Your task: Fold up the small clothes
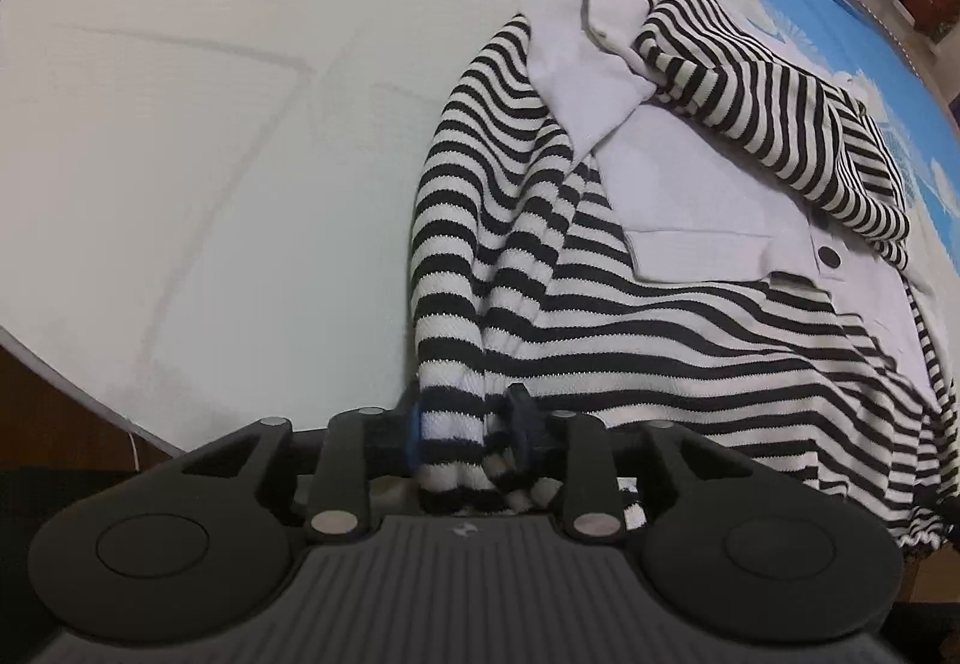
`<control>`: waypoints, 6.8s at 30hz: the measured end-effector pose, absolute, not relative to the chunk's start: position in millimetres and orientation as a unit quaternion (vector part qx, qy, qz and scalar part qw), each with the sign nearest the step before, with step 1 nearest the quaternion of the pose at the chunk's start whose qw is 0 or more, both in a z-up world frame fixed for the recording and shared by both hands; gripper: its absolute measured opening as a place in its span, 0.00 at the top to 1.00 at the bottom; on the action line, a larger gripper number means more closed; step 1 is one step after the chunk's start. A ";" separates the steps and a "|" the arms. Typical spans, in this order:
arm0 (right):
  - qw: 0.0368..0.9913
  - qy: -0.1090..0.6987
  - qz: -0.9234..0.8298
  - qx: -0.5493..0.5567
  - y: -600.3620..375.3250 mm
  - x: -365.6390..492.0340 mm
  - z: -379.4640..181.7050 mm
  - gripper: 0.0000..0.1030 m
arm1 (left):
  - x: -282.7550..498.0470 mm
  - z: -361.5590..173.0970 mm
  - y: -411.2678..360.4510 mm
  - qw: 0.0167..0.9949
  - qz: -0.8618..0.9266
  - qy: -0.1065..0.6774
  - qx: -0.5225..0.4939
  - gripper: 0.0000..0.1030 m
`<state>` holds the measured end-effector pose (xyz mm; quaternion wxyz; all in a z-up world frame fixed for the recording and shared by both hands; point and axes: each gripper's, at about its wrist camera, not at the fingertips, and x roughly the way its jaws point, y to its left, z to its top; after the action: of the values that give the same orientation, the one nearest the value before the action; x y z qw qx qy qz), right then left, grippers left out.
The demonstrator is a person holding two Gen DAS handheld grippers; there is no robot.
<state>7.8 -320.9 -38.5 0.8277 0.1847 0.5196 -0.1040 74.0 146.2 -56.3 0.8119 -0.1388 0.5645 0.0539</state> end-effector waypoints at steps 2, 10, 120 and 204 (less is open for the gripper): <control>0.828 0.522 -0.103 0.177 -319.0 8.5 -38.1 0.71 | 74.5 -57.4 147.9 0.811 0.054 0.565 -0.142 0.68; 0.831 0.524 -0.094 0.164 -317.3 8.7 -36.9 0.79 | 76.4 -58.2 138.4 0.820 0.045 0.561 -0.108 0.82; 0.900 0.377 -0.069 0.210 -362.4 119.5 24.4 0.54 | 196.0 -2.3 187.8 0.853 -0.018 0.481 -0.202 0.41; 0.905 0.330 0.044 0.264 -357.4 175.0 36.0 0.77 | 295.2 1.7 192.8 0.836 -0.081 0.409 -0.356 0.82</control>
<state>175.0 -357.4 36.0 0.9051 0.2645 0.3299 0.0443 295.2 192.8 1.7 0.8360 -0.3561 0.4095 -0.0810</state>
